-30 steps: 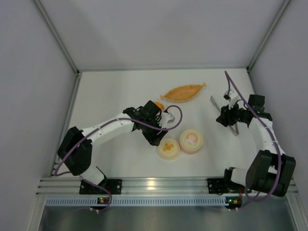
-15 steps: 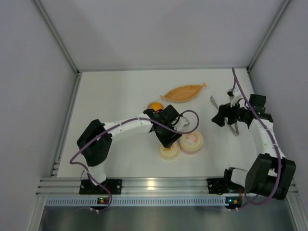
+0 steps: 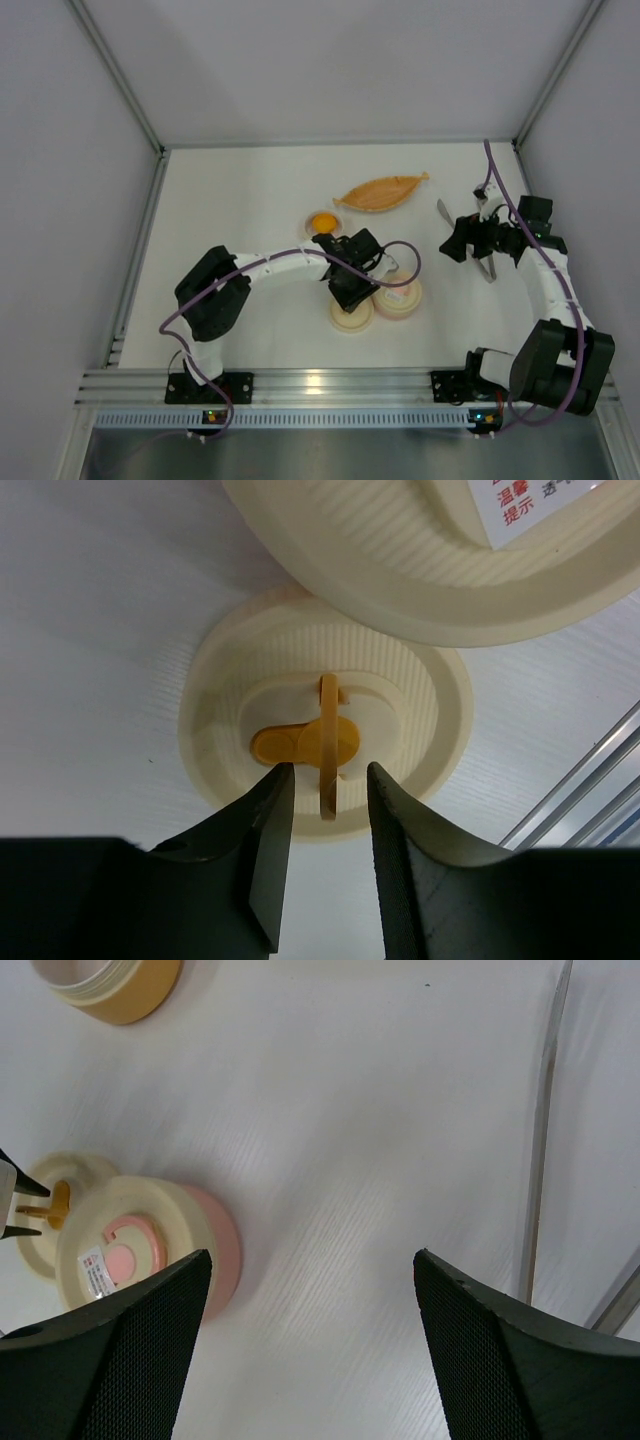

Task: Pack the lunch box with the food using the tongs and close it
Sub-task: Pick up the box lid from the center of the board.

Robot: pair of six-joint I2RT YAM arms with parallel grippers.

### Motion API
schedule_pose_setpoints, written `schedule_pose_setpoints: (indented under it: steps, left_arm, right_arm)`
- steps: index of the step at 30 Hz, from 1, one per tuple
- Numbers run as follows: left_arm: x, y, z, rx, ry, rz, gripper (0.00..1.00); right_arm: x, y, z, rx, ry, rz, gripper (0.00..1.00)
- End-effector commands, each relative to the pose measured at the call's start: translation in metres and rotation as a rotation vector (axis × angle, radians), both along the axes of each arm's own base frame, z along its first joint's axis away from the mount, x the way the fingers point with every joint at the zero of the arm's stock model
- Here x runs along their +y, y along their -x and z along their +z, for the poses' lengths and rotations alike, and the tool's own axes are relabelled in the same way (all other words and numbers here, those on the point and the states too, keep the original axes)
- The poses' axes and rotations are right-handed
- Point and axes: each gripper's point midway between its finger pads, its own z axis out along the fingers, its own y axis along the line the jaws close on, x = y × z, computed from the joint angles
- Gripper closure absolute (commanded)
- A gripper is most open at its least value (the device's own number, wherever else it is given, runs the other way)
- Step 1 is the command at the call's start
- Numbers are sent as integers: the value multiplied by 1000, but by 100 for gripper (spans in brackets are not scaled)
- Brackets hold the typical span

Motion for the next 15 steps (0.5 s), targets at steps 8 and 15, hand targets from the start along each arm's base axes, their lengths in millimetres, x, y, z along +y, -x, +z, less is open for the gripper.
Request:
schedule_pose_setpoints:
  steps: [8, 15]
  left_arm:
    - [-17, -4, 5, -24, 23, -4, 69]
    - [-14, -2, 5, -14, 0, -12, 93]
  right_arm:
    - [-7, -20, 24, -105, 13, -16, 19]
    - [-6, -21, 27, -112, 12, -10, 19]
